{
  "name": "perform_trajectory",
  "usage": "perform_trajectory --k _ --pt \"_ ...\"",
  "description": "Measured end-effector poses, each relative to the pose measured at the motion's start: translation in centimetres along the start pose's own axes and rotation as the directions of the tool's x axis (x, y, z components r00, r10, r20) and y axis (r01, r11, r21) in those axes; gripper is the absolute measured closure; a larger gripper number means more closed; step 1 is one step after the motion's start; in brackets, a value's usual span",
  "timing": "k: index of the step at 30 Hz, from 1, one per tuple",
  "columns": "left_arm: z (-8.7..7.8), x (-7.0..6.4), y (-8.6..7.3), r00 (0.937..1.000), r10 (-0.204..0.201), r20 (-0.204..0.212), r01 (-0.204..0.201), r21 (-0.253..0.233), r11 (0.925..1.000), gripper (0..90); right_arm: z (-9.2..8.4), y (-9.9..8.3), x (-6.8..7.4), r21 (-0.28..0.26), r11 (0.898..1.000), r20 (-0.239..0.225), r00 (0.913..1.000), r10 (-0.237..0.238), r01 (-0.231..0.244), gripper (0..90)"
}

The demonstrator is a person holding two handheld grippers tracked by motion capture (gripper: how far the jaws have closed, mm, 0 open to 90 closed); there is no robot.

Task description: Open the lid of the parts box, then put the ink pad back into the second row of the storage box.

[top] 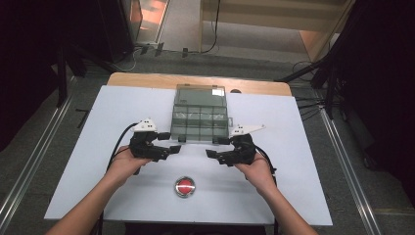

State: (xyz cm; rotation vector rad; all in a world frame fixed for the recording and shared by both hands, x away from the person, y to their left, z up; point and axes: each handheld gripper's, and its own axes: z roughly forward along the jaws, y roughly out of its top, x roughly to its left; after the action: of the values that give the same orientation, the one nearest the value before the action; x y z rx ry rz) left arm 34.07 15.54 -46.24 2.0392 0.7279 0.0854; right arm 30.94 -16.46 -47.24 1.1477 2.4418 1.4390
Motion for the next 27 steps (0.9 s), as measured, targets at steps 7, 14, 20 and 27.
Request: perform_trajectory --k 7,14,20,27 --pt "-0.7 -0.1 -1.0 1.0 -0.007 0.001 0.007 0.001 1.0 29.9 -0.7 -0.6 0.6 -0.003 1.0 -0.003 1.0 -0.005 0.005 27.0" --pt "-1.5 -0.5 -1.8 1.0 0.001 0.007 -0.001 0.004 1.0 29.9 -1.2 -1.5 0.6 -0.001 1.0 -0.009 1.0 0.003 -0.003 26.5" --pt "-2.4 -0.9 -2.9 1.0 0.008 0.001 -0.008 0.008 0.9999 29.9 -1.7 -2.3 0.6 0.001 1.0 -0.019 0.9998 0.003 -0.003 26.5" --pt "-3.1 -1.4 -4.5 0.9999 0.002 0.016 -0.002 0.028 0.9996 29.9 -1.8 -2.9 0.8 0.012 1.0 -0.029 0.9992 -0.027 0.027 25.2"
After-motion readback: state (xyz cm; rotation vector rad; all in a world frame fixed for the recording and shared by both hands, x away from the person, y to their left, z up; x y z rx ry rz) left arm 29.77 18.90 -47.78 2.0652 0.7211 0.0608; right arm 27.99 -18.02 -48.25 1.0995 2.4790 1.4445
